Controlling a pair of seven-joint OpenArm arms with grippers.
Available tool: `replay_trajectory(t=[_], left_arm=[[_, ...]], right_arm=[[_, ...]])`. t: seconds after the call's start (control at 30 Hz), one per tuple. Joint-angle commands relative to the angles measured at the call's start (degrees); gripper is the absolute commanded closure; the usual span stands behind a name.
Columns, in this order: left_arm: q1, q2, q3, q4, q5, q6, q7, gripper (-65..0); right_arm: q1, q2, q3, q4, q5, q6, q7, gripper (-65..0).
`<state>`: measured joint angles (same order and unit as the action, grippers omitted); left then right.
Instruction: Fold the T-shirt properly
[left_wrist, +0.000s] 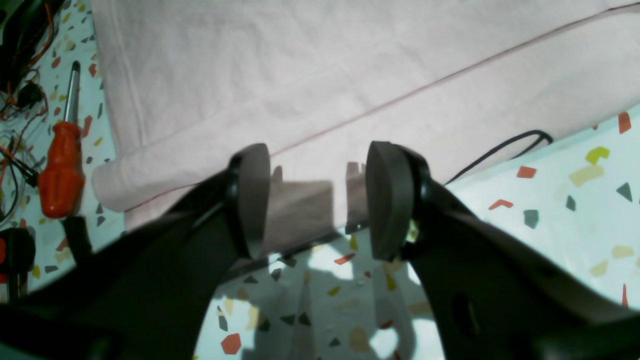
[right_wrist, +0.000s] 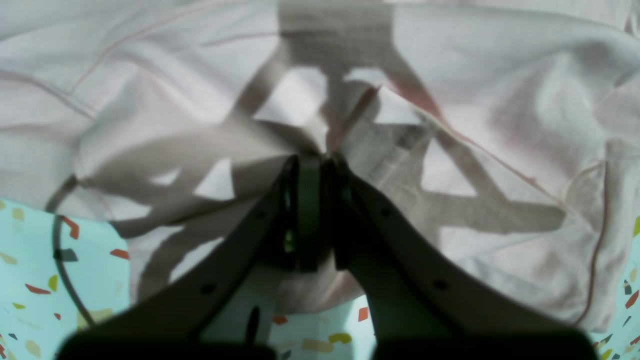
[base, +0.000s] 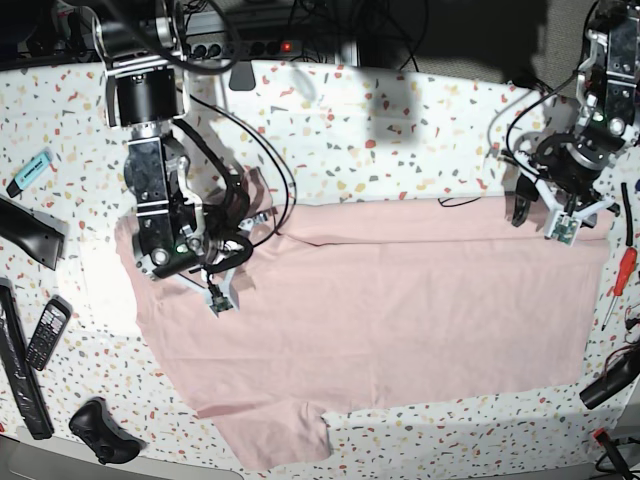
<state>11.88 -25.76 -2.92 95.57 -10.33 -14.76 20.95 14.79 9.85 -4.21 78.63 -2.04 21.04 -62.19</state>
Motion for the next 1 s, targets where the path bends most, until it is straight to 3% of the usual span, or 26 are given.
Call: replay_trajectory(t=[0.0, 0.3, 0.7, 0.87, 0.97], left_arm=[[-0.5, -0.9, -0.4, 1.2, -0.2, 0.4, -1.6, -29.6], [-0.5, -0.9, -0.4, 1.2, -0.2, 0.4, -1.5, -29.6], [-0.5, -0.9, -0.4, 1.1, -0.2, 0.4, -1.6, -29.6], [-0.5, -0.9, -0.4, 0.9, -0.2, 0.4, -1.5, -29.6], [-0.4, -0.9, -0.4, 0.8, -0.2, 0.4, -1.5, -29.6]], right_arm=[[1.4, 0.5, 0.1, 1.4, -0.7, -0.1, 0.0, -2.1], [1.2, 0.5, 0.1, 8.4, -0.6, -1.1, -1.8, -2.0], [1.1, 0.5, 0.1, 8.8, 0.6, -1.1, -1.8, -2.3], [0.7, 0.5, 0.1, 8.7, 1.1, -1.1, -1.8, -11.4], [0.2, 0.5, 0.1, 8.7, 1.1, -1.1, -1.8, -11.5]])
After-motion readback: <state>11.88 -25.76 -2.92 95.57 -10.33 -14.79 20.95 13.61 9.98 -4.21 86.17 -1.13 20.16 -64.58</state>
